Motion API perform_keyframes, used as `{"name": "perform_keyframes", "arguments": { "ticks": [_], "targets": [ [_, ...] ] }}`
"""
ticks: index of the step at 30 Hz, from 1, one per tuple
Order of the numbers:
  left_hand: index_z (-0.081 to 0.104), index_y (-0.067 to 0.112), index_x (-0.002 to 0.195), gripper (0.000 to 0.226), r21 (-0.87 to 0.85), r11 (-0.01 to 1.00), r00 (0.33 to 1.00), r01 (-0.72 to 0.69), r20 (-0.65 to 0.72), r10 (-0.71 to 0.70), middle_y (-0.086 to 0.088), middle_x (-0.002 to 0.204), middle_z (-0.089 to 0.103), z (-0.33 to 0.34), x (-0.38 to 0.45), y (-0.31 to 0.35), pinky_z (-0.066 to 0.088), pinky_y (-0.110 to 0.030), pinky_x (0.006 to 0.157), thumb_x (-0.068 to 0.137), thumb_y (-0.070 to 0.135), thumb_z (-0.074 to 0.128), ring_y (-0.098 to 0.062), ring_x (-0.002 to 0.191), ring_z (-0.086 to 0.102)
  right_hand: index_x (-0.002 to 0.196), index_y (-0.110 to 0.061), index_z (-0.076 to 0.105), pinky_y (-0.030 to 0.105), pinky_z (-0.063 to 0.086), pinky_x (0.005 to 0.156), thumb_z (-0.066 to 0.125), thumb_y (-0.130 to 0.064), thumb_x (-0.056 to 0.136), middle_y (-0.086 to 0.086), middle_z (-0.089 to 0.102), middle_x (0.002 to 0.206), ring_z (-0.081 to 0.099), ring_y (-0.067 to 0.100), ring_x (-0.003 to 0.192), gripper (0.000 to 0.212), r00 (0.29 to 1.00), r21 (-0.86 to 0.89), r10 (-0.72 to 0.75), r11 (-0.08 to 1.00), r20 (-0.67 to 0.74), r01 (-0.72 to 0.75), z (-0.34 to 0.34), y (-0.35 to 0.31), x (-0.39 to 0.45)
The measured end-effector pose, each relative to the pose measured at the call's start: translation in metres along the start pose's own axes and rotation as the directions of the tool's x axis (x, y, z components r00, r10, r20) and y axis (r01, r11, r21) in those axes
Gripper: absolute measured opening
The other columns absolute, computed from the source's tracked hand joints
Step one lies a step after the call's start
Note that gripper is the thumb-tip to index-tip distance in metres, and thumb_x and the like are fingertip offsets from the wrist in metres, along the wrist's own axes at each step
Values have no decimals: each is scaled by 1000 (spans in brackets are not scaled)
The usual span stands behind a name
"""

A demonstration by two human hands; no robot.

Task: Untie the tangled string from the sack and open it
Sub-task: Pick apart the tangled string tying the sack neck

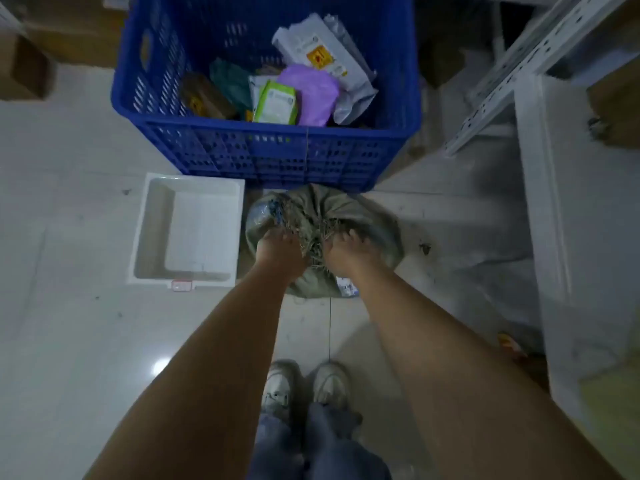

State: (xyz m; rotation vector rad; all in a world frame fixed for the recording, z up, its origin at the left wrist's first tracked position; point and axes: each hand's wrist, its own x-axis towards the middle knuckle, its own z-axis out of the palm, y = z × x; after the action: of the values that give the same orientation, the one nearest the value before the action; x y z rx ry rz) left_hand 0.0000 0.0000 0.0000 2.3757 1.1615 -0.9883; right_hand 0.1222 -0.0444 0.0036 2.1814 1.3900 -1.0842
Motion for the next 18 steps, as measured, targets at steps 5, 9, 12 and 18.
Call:
{"name": "perform_keyframes", "arguments": {
  "ticks": [5, 9, 12, 18],
  "targets": [
    [7, 4, 151, 66, 332, 936, 983, -118, -95, 158, -12, 161, 11, 65, 72, 6, 15, -40, 121, 100, 41, 26, -23, 149, 12, 149, -5, 12, 47, 10, 120, 16, -38, 98, 12, 15, 159, 11, 28, 146, 61, 999, -83, -10, 996, 46, 14, 77, 27, 70],
    [7, 6, 151, 66, 452, 886, 965, -103, -169, 199, -11, 161, 12, 97, 119, 3, 10, -39, 121, 99, 42, 25, -22, 149, 10, 144, -8, 33, 42, 26, 111, 23, -36, 99, 13, 34, 151, 31, 29, 138, 54, 999, -66, 37, 997, -8, -37, 123, 45, 123],
    [11, 5, 151, 65, 442, 890, 959, -108, -191, 212, -12, 160, 16, 121, 137, 0, 9, -40, 121, 99, 43, 24, -24, 149, 13, 135, -6, 44, 40, 32, 105, 29, -28, 98, 15, 45, 143, 40, 30, 131, 46, 995, -22, 61, 998, -79, -63, 146, 50, 144],
    [23, 1, 146, 61, -18, 997, 911, -81, -407, 67, -20, 154, 29, 156, 143, -3, 17, -40, 119, 95, 32, 38, -29, 144, 26, 123, -3, 48, 40, 42, 91, 45, -23, 92, 18, 52, 126, 49, 34, 117, 37, 933, 69, 55, 997, -355, -32, 177, 52, 151]
  ]
}}
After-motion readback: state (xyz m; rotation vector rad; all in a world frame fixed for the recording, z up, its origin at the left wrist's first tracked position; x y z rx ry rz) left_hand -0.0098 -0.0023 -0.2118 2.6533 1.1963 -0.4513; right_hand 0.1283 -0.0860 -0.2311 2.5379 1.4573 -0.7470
